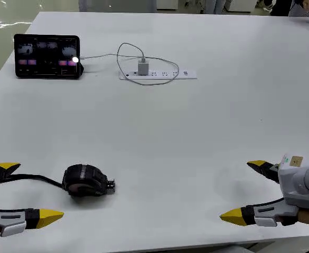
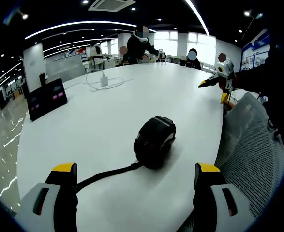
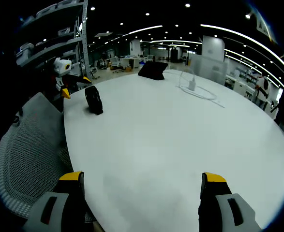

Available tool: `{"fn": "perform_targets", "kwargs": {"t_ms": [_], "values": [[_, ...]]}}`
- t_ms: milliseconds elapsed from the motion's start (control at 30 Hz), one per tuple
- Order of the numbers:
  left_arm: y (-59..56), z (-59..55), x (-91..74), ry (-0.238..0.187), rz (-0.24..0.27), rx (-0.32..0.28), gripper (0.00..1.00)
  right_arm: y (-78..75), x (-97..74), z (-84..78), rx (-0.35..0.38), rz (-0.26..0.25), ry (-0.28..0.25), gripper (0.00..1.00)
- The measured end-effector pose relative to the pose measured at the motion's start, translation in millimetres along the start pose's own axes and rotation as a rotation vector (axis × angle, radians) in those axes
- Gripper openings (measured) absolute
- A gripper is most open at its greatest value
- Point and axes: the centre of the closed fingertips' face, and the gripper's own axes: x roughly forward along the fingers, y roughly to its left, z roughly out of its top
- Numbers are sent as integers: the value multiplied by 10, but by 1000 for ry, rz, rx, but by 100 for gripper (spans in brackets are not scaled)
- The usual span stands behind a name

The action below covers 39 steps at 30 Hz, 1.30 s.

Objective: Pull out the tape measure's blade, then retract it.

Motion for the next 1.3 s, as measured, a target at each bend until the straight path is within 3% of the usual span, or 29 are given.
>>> {"fn": "perform_targets", "kwargs": {"t_ms": [100,167,400,433,500,600,767,933,1033,1133,1300], "values": [[2,8,20,21,-18,27,99,40,22,43,-10,8,2,99],[-9,19,29,39,-35,50,99,45,41,107,-58,20,-27,99],[-32,60,96,90,-95,105,99,78,137,164,-96,56,-16,99],[-23,54,108,113,-92,132,99,91,152,185,-104,62,-19,99],[-48,86,137,113,-107,154,99,102,179,208,-110,68,-18,99],[-67,77,175,149,-133,198,99,133,221,246,-119,82,-20,99],[-126,123,255,175,-177,255,99,195,313,362,-131,116,-25,99],[-242,238,333,198,-238,291,98,243,419,492,-151,140,-32,99],[-357,223,364,264,-312,322,98,250,472,564,-154,146,-40,99],[-362,260,402,288,-315,379,93,306,520,614,-171,163,-41,99],[-393,364,503,276,-328,400,92,388,624,702,-204,195,-50,99]]}}
